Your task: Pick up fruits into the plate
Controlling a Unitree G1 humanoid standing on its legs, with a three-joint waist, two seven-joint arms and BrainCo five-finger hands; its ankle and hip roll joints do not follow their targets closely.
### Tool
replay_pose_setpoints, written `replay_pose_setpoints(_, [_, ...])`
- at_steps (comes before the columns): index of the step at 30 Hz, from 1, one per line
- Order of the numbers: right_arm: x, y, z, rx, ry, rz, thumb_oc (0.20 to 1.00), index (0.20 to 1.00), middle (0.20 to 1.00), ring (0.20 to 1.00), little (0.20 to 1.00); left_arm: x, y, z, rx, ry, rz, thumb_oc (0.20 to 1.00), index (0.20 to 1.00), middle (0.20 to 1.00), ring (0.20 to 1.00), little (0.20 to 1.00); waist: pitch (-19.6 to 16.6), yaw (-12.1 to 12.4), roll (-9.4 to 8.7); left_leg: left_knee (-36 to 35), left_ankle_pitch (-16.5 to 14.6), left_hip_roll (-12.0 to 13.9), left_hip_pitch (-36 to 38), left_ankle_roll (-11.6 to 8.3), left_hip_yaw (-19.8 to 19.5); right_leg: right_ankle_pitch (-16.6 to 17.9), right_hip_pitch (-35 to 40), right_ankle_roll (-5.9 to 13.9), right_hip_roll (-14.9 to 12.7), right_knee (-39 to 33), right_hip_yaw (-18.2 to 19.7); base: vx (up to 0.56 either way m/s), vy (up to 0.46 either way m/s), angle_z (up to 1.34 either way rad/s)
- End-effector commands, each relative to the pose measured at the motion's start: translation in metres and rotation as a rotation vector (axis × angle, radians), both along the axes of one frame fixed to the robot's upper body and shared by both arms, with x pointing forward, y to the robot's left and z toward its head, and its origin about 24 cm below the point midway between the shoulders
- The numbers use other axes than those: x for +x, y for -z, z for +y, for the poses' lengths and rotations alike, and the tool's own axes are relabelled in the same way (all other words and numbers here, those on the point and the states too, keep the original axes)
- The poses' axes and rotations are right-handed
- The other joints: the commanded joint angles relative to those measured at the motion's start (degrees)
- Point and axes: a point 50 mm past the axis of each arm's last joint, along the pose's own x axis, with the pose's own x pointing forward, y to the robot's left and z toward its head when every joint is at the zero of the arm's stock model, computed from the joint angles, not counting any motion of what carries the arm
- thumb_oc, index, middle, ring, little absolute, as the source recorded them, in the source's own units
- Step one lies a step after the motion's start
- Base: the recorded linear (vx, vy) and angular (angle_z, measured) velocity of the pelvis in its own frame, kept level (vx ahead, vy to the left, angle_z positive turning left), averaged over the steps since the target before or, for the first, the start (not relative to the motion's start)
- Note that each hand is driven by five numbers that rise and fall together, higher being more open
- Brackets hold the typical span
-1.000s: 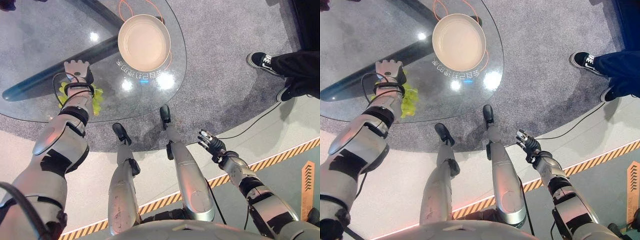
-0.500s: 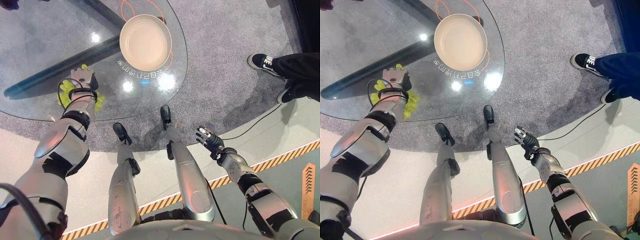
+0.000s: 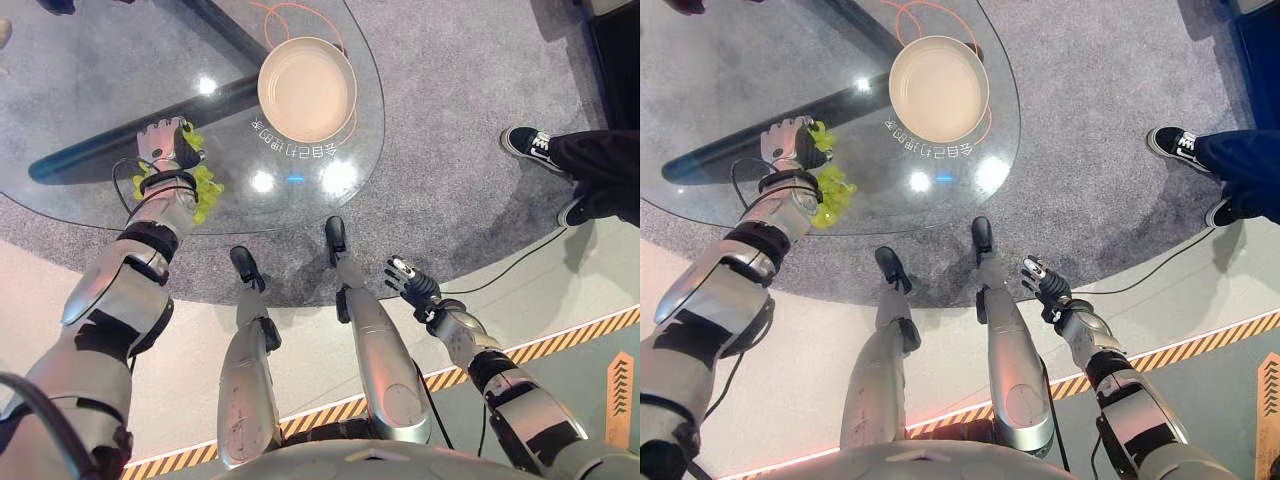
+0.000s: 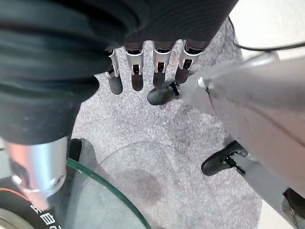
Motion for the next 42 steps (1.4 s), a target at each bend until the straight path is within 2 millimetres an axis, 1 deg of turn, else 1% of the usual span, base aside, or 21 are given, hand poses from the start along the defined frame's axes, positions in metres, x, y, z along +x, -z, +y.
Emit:
replay_pose_setpoints(1, [-0.020,0.013,-0.003,0.048,0.057,0.030,1.000,1.000,1.000,1.000,1.000,-0.008,-0.025,0.026,-0.025,-0.078,-0.162,1.000,1.000,1.000,1.000,1.000,0.3,1.2,-1.17,2.6,-2.6,-2.3,0.2,-1.44,-2.0,0.8,1.6,1.65,1.9,0.2,1.4,-0.01,-0.033,0.06])
replay_pose_setpoints(7, [-0.024,0.015,-0.007,0.054,0.076,0.037,1.000,1.000,1.000,1.000,1.000,-0.013,-0.023,0.025,-0.062,-0.083,-0.207,1.000,1.000,1.000,1.000,1.000,0.3,1.7,-0.35,2.4,-2.7,-2.5,1.3,-1.36,-2.4,0.6,2.8,1.64,1.7,0.1,0.9,-0.01,-0.018,0.03])
replay_pose_setpoints(11, [-0.025,0.016,-0.007,0.055,0.081,0.042,1.000,1.000,1.000,1.000,1.000,-0.015,-0.017,0.028,-0.062,-0.106,-0.187,1.000,1.000,1.000,1.000,1.000,0.3,1.9,-0.12,2.5,-2.7,-2.4,1.6,-1.35,-2.5,0.4,3.2,1.63,1.7,0.2,0.8,0.00,0.000,0.00])
replay_pose_setpoints(12, [-0.025,0.016,-0.008,0.053,0.083,0.045,1.000,1.000,1.000,1.000,1.000,-0.016,-0.009,0.030,-0.072,-0.138,-0.149,1.000,1.000,1.000,1.000,1.000,0.3,1.8,-0.05,2.5,-2.7,-2.4,1.7,-1.33,-2.4,0.3,3.3,1.60,1.7,0.3,0.7,0.00,0.000,0.00])
replay_pose_setpoints(13, [-0.025,0.017,-0.009,0.052,0.083,0.047,1.000,1.000,1.000,1.000,1.000,-0.016,-0.007,0.031,-0.075,-0.149,-0.135,1.000,1.000,1.000,1.000,1.000,0.3,1.7,-0.04,2.5,-2.7,-2.3,1.7,-1.33,-2.4,0.3,3.3,1.60,1.7,0.4,0.6,0.00,0.000,0.00])
replay_pose_setpoints(18, [-0.023,0.015,-0.008,0.048,0.074,0.049,1.000,1.000,1.000,1.000,1.000,-0.017,0.005,0.037,-0.098,-0.214,-0.055,1.000,1.000,1.000,1.000,1.000,0.3,1.2,-0.27,2.7,-2.5,-2.1,1.6,-1.44,-1.9,0.3,3.0,1.59,1.8,0.6,0.7,0.00,0.000,0.00])
replay_pose_setpoints(24, [-0.020,0.014,-0.006,0.047,0.061,0.041,1.000,1.000,1.000,1.000,1.000,-0.018,0.011,0.043,-0.131,-0.280,-0.004,1.000,1.000,1.000,1.000,1.000,0.3,0.4,-1.22,3.2,-2.3,-1.6,0.3,-1.65,-1.3,0.6,1.6,1.57,2.0,1.0,1.1,0.00,0.002,-0.02])
replay_pose_setpoints(28, [-0.018,0.013,-0.002,0.050,0.051,0.034,1.000,1.000,1.000,1.000,1.000,-0.018,0.010,0.048,-0.149,-0.322,0.012,1.000,1.000,1.000,1.000,1.000,0.3,-0.3,-2.16,3.8,-2.1,-1.4,-1.1,-1.87,-0.8,1.0,0.0,1.53,2.2,1.1,1.5,0.02,-0.009,-0.09])
replay_pose_setpoints(29, [-0.018,0.012,-0.001,0.051,0.046,0.029,1.000,1.000,1.000,1.000,1.000,-0.018,0.008,0.050,-0.153,-0.340,0.012,1.000,1.000,1.000,1.000,1.000,0.3,-0.6,-2.62,4.1,-2.1,-1.2,-2.0,-1.99,-0.6,1.2,-0.9,1.50,2.3,1.3,1.6,0.01,-0.013,-0.08])
replay_pose_setpoints(34, [-0.017,0.010,0.003,0.059,0.044,0.017,1.000,1.000,1.000,1.000,1.000,-0.017,0.000,0.054,-0.177,-0.383,-0.001,1.000,1.000,1.000,1.000,1.000,0.3,-1.3,-3.77,4.9,-2.0,-0.8,-4.8,-2.30,-0.4,1.6,-3.8,1.37,2.6,1.7,1.9,0.00,-0.004,-0.01])
replay_pose_setpoints(42, [-0.019,0.009,0.006,0.075,0.041,-0.010,1.000,1.000,1.000,1.000,1.000,-0.015,-0.017,0.056,-0.195,-0.414,-0.049,1.000,1.000,1.000,1.000,1.000,0.3,-2.1,-5.03,5.9,-2.3,-0.7,-8.9,-2.37,-0.8,2.2,-7.9,1.20,3.2,2.0,2.2,0.00,-0.004,0.00])
